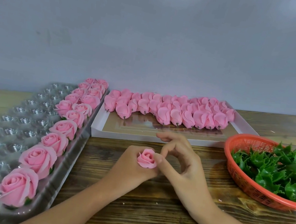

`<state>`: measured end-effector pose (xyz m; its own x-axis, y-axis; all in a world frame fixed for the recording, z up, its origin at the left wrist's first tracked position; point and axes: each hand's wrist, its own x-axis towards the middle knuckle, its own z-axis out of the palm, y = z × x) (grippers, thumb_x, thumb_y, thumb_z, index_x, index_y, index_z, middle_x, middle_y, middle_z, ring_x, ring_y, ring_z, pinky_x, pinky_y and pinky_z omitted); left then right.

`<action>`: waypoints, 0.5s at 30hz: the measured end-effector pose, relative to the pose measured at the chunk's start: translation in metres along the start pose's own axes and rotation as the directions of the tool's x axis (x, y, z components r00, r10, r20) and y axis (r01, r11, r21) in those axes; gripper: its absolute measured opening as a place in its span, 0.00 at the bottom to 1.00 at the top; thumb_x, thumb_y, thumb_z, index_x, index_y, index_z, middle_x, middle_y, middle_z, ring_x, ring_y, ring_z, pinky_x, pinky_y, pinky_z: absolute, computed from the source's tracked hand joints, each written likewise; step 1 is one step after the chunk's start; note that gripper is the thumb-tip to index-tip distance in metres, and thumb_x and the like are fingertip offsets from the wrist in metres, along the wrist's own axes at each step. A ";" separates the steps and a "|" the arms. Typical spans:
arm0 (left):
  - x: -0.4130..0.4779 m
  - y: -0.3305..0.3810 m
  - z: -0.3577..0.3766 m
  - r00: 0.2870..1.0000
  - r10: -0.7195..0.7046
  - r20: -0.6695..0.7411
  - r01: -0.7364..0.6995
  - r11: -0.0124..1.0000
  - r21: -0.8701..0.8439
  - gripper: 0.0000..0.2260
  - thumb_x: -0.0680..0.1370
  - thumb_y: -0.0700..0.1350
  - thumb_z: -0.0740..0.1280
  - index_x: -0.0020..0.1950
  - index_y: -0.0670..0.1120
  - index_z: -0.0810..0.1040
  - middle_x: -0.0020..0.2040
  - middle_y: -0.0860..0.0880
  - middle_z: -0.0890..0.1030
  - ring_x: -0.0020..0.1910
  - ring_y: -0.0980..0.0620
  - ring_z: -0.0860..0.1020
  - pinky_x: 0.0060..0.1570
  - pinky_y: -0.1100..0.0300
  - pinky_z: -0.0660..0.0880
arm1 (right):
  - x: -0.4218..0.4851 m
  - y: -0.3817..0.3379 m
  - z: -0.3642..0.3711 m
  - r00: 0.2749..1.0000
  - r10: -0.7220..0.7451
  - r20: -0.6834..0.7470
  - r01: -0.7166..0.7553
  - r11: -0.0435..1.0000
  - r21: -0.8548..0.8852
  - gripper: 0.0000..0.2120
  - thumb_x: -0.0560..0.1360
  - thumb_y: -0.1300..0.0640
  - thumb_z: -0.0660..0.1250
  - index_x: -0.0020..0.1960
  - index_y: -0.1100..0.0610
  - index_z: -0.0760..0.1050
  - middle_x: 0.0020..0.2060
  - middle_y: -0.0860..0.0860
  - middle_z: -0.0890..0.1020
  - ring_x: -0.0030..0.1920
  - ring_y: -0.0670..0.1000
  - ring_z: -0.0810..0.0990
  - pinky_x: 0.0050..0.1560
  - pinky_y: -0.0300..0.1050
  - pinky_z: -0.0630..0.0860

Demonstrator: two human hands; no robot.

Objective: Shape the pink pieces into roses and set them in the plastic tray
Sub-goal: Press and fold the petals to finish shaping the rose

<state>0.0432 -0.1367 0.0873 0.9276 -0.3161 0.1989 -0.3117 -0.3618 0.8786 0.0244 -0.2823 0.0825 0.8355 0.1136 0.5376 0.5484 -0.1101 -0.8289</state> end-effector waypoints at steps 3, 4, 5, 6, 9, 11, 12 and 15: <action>-0.001 -0.001 0.002 0.995 0.066 -0.069 -0.064 0.997 0.038 0.08 0.70 0.41 0.73 0.33 0.49 0.77 0.31 0.51 0.78 0.34 0.54 0.76 0.36 0.63 0.72 | 0.000 0.004 0.000 0.996 0.083 0.039 -0.081 0.995 -0.057 0.13 0.72 0.49 0.73 0.35 0.55 0.78 0.58 0.39 0.78 0.65 0.43 0.75 0.64 0.35 0.67; -0.001 -0.001 0.003 0.993 0.068 -0.098 -0.064 0.997 0.050 0.08 0.70 0.41 0.73 0.33 0.50 0.77 0.31 0.52 0.78 0.34 0.54 0.76 0.36 0.63 0.72 | 0.000 0.005 0.000 0.993 0.108 0.057 -0.103 0.991 -0.080 0.12 0.73 0.51 0.74 0.34 0.55 0.78 0.58 0.38 0.78 0.65 0.42 0.74 0.64 0.33 0.65; -0.001 -0.002 0.003 0.990 0.066 -0.125 -0.059 0.996 0.064 0.10 0.70 0.41 0.73 0.33 0.51 0.76 0.30 0.54 0.78 0.33 0.56 0.76 0.35 0.64 0.72 | 0.000 0.006 0.000 0.989 0.127 0.074 -0.120 0.988 -0.098 0.12 0.74 0.53 0.73 0.34 0.54 0.79 0.59 0.38 0.78 0.66 0.41 0.74 0.64 0.32 0.64; -0.001 -0.002 0.002 0.987 0.062 -0.146 -0.052 0.996 0.075 0.12 0.70 0.40 0.73 0.32 0.53 0.75 0.29 0.56 0.78 0.33 0.57 0.76 0.35 0.67 0.71 | 0.000 0.005 0.000 0.987 0.140 0.084 -0.131 0.986 -0.107 0.12 0.75 0.53 0.72 0.33 0.52 0.79 0.59 0.37 0.77 0.66 0.41 0.74 0.65 0.31 0.64; -0.002 -0.002 0.002 0.981 0.064 -0.184 -0.046 0.994 0.101 0.12 0.71 0.41 0.73 0.32 0.55 0.75 0.29 0.58 0.77 0.34 0.58 0.76 0.35 0.68 0.71 | 0.001 0.004 0.000 0.983 0.161 0.092 -0.152 0.983 -0.102 0.11 0.75 0.52 0.69 0.34 0.48 0.80 0.60 0.37 0.77 0.65 0.39 0.73 0.66 0.34 0.64; -0.002 -0.002 0.003 0.975 0.089 -0.203 -0.063 0.990 0.129 0.12 0.71 0.41 0.73 0.32 0.55 0.75 0.29 0.59 0.77 0.34 0.59 0.76 0.34 0.69 0.70 | 0.001 0.005 0.000 0.979 0.176 0.103 -0.166 0.981 -0.099 0.12 0.77 0.57 0.70 0.35 0.49 0.81 0.59 0.37 0.77 0.65 0.40 0.73 0.68 0.40 0.66; -0.002 -0.002 0.003 0.972 0.105 -0.209 -0.076 0.987 0.141 0.13 0.71 0.42 0.72 0.32 0.56 0.74 0.29 0.60 0.77 0.34 0.60 0.76 0.33 0.70 0.70 | 0.001 0.006 0.000 0.976 0.189 0.109 -0.179 0.979 -0.093 0.12 0.77 0.58 0.69 0.36 0.49 0.81 0.59 0.37 0.77 0.65 0.40 0.74 0.67 0.41 0.67; -0.003 -0.002 0.005 0.967 0.132 -0.218 -0.094 0.980 0.176 0.14 0.71 0.42 0.72 0.33 0.58 0.72 0.29 0.63 0.76 0.34 0.63 0.76 0.33 0.74 0.68 | 0.002 0.006 0.000 0.965 0.230 0.129 -0.227 0.973 -0.043 0.10 0.78 0.57 0.69 0.38 0.51 0.82 0.59 0.36 0.77 0.64 0.39 0.74 0.60 0.35 0.71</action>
<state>0.0402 -0.1388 0.0825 0.9009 -0.1617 0.4027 -0.4284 -0.4789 0.7662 0.0291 -0.2825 0.0783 0.9277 0.2113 0.3077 0.3456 -0.1749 -0.9219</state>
